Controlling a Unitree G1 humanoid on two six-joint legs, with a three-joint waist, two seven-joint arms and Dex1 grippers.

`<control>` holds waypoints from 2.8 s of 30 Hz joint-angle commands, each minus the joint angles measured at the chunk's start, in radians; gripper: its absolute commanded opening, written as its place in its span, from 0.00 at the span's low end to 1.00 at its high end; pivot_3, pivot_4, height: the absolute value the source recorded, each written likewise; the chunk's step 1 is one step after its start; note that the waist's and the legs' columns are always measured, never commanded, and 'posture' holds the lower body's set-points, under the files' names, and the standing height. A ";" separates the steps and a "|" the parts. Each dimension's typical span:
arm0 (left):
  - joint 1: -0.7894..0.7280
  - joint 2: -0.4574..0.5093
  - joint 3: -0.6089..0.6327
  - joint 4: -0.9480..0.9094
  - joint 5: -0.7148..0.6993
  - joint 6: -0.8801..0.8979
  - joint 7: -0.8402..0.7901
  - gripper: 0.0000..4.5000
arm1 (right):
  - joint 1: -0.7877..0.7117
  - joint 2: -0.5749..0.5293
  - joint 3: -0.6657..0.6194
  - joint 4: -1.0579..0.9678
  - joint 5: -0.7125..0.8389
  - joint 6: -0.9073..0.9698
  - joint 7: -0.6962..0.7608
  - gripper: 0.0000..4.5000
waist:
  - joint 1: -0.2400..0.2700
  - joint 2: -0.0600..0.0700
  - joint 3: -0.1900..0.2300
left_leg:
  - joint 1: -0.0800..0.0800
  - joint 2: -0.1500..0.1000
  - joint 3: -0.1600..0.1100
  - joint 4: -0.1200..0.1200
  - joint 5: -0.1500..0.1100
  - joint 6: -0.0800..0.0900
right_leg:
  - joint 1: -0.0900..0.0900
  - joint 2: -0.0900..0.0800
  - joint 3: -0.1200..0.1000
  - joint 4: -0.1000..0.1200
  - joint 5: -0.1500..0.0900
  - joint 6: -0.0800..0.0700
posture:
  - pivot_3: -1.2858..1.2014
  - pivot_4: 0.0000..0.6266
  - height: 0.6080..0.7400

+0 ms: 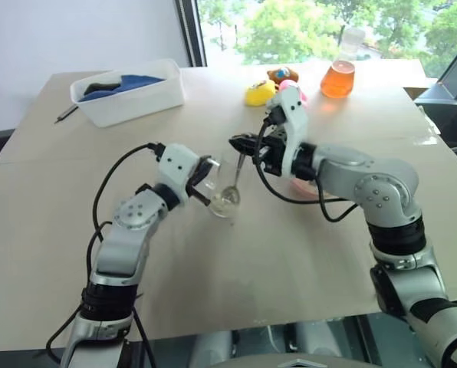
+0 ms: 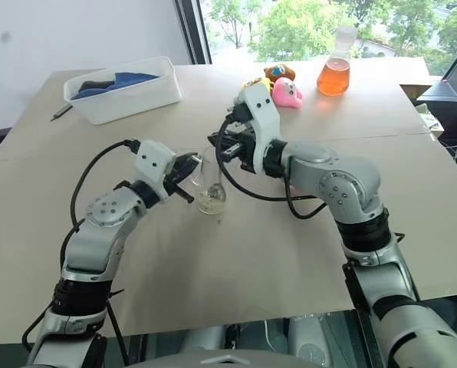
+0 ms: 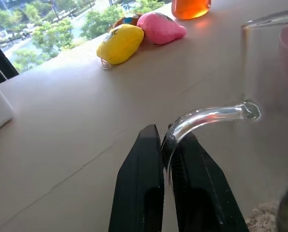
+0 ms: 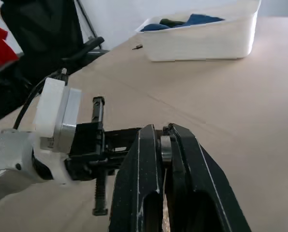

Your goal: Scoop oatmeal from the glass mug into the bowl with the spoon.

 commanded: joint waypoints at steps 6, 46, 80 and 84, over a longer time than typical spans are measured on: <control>-0.027 -0.002 -0.004 0.015 0.037 -0.137 0.013 0.05 | -0.033 0.137 -0.254 0.088 0.148 0.128 -0.189 0.00 | 0.000 0.000 0.000 | -0.001 0.000 0.000 0.000 0.000 0.000 | 0.000 0.000 0.000 0.000 0.000 0.000 | 0.52 0.24 1.00; -0.304 -0.278 -0.022 0.656 0.051 -0.683 0.112 0.05 | -0.177 -0.016 -0.706 0.338 0.372 0.071 -0.499 0.00 | -0.017 0.000 0.000 | -0.004 -0.002 0.003 0.000 0.000 -0.001 | 0.000 0.000 -0.003 0.000 0.000 0.000 | 0.52 0.24 1.00; -0.347 -0.300 -0.013 0.764 0.045 -0.772 0.084 0.05 | 0.003 -0.139 -0.743 0.269 0.910 -0.223 -0.751 0.00 | -0.022 0.000 0.000 | -0.005 0.000 0.003 0.000 0.001 -0.001 | 0.000 -0.001 -0.004 0.000 0.000 0.000 | 0.52 0.24 1.00; -0.358 -0.292 -0.009 0.785 0.044 -0.779 0.075 0.05 | 0.069 -0.182 -0.733 0.234 0.955 -0.243 -0.765 0.00 | -0.022 0.000 0.000 | -0.006 0.000 0.003 0.000 0.001 -0.001 | 0.000 -0.001 -0.005 0.000 0.000 0.000 | 0.52 0.24 1.00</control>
